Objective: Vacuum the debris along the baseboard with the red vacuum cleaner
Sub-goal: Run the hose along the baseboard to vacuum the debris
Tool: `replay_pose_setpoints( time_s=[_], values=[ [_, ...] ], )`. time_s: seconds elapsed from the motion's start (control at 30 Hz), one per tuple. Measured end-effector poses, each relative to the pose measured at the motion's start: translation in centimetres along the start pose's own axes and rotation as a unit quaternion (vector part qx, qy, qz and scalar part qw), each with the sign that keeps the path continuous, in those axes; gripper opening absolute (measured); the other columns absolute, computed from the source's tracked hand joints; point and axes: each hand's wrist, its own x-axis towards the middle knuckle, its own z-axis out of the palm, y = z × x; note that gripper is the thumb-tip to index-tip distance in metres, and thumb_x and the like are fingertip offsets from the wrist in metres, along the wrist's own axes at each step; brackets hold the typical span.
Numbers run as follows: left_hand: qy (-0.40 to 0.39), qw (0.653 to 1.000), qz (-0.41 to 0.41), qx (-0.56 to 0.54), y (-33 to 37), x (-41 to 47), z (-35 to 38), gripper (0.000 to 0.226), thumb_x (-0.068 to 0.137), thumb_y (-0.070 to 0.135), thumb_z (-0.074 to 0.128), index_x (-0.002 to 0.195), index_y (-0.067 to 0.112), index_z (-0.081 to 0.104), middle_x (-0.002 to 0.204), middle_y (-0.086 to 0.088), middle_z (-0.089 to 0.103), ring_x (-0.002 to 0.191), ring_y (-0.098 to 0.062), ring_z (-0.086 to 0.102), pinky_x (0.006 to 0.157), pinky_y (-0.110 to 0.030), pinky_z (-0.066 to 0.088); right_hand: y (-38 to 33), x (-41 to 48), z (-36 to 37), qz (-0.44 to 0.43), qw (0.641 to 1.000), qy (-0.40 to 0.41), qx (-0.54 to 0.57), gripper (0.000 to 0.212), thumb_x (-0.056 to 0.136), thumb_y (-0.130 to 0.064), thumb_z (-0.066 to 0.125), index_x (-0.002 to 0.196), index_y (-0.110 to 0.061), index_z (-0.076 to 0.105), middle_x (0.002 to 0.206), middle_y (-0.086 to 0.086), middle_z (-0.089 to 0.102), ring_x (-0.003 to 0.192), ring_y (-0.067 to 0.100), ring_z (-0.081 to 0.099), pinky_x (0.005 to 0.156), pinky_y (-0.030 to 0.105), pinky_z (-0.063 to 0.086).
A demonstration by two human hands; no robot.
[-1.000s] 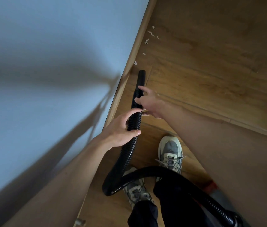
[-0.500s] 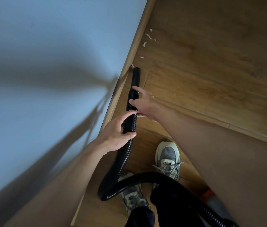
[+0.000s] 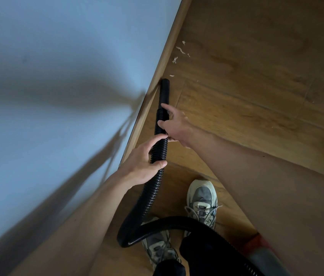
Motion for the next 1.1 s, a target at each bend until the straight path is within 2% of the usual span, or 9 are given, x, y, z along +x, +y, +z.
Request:
replay_pose_setpoints(
  time_s=[0.07, 0.13, 0.2, 0.37, 0.53, 0.67, 0.83, 0.97, 1.1],
  values=[
    [0.000, 1.000, 0.002, -0.001, 0.3, 0.4, 0.0, 0.067, 0.089, 0.015, 0.070, 0.140, 0.046, 0.040, 0.131, 0.012, 0.054, 0.102, 0.006, 0.055, 0.093, -0.029, 0.051, -0.2, 0.2, -0.4, -0.003, 1.000, 0.005, -0.001, 0.063, 0.097, -0.008, 0.058, 0.148, -0.040, 0.039, 0.129, 0.007, 0.055, 0.099, 0.022, 0.065, 0.056, 0.026, 0.054],
    [0.000, 1.000, 0.003, 0.006, 0.7, 0.9, 0.0, 0.066, 0.090, 0.016, 0.070, 0.141, 0.046, 0.040, 0.129, 0.014, 0.054, 0.093, 0.017, 0.052, 0.082, -0.017, 0.049, -0.5, 0.4, -0.8, -0.003, 1.000, 0.010, -0.002, 0.064, 0.097, -0.008, 0.058, 0.148, -0.041, 0.039, 0.129, 0.006, 0.055, 0.099, 0.022, 0.065, 0.059, 0.028, 0.056],
    [-0.001, 1.000, 0.003, 0.012, 1.1, 1.4, 0.1, 0.066, 0.090, 0.016, 0.070, 0.142, 0.044, 0.040, 0.125, 0.016, 0.053, 0.087, 0.020, 0.050, 0.074, -0.008, 0.042, -0.7, 0.7, -1.3, -0.003, 1.000, 0.012, -0.001, 0.064, 0.097, -0.008, 0.058, 0.147, -0.042, 0.039, 0.131, 0.006, 0.054, 0.100, 0.023, 0.065, 0.061, 0.029, 0.058],
    [0.000, 1.000, 0.004, 0.026, 1.9, 2.2, 0.2, 0.067, 0.090, 0.019, 0.070, 0.142, 0.045, 0.039, 0.127, 0.016, 0.052, 0.105, -0.002, 0.050, 0.087, -0.021, 0.040, -1.1, 1.2, -2.3, -0.007, 1.000, 0.013, -0.005, 0.064, 0.096, -0.007, 0.058, 0.146, -0.043, 0.040, 0.133, 0.004, 0.050, 0.101, 0.024, 0.065, 0.059, 0.028, 0.057],
    [0.002, 1.000, 0.008, 0.028, 2.5, 2.8, 0.1, 0.068, 0.089, 0.019, 0.071, 0.142, 0.045, 0.038, 0.127, 0.017, 0.051, 0.111, -0.004, 0.047, 0.092, -0.024, 0.041, -1.6, 1.5, -2.9, -0.006, 1.000, 0.016, -0.007, 0.064, 0.097, -0.007, 0.058, 0.148, -0.041, 0.040, 0.123, 0.001, 0.048, 0.099, 0.023, 0.065, 0.057, 0.027, 0.056],
    [0.001, 1.000, 0.009, 0.026, 3.0, 3.3, -0.1, 0.067, 0.090, 0.017, 0.070, 0.143, 0.044, 0.039, 0.123, 0.018, 0.049, 0.107, -0.004, 0.050, 0.085, -0.020, 0.041, -2.1, 1.7, -3.3, -0.007, 1.000, 0.019, -0.010, 0.063, 0.097, -0.008, 0.060, 0.147, -0.042, 0.041, 0.133, 0.004, 0.049, 0.100, 0.023, 0.065, 0.054, 0.024, 0.054],
    [-0.006, 0.999, 0.009, 0.031, 3.2, 3.4, -0.1, 0.067, 0.089, 0.019, 0.071, 0.142, 0.044, 0.039, 0.138, 0.013, 0.051, 0.111, -0.004, 0.047, 0.091, -0.024, 0.041, -2.1, 1.6, -3.6, -0.008, 1.000, 0.016, -0.015, 0.064, 0.097, -0.008, 0.059, 0.147, -0.041, 0.040, 0.131, 0.005, 0.050, 0.102, 0.025, 0.065, 0.057, 0.026, 0.055],
    [-0.009, 0.999, 0.011, 0.029, 3.5, 3.4, -0.3, 0.067, 0.089, 0.019, 0.071, 0.142, 0.044, 0.040, 0.138, 0.009, 0.053, 0.111, -0.004, 0.048, 0.090, -0.024, 0.044, -1.9, 1.7, -3.7, -0.015, 0.999, 0.024, -0.016, 0.063, 0.097, -0.010, 0.060, 0.147, -0.042, 0.040, 0.138, 0.007, 0.050, 0.107, 0.028, 0.065, 0.058, 0.027, 0.055],
    [-0.029, 0.999, 0.009, 0.018, 4.1, 3.6, -0.3, 0.067, 0.089, 0.018, 0.071, 0.142, 0.045, 0.039, 0.136, 0.007, 0.054, 0.105, -0.007, 0.055, 0.085, -0.023, 0.049, -1.9, 1.6, -4.6, 0.000, 1.000, 0.024, 0.009, 0.064, 0.097, -0.007, 0.060, 0.147, -0.041, 0.041, 0.139, 0.008, 0.048, 0.103, 0.028, 0.065, 0.045, 0.018, 0.050]
  ],
)
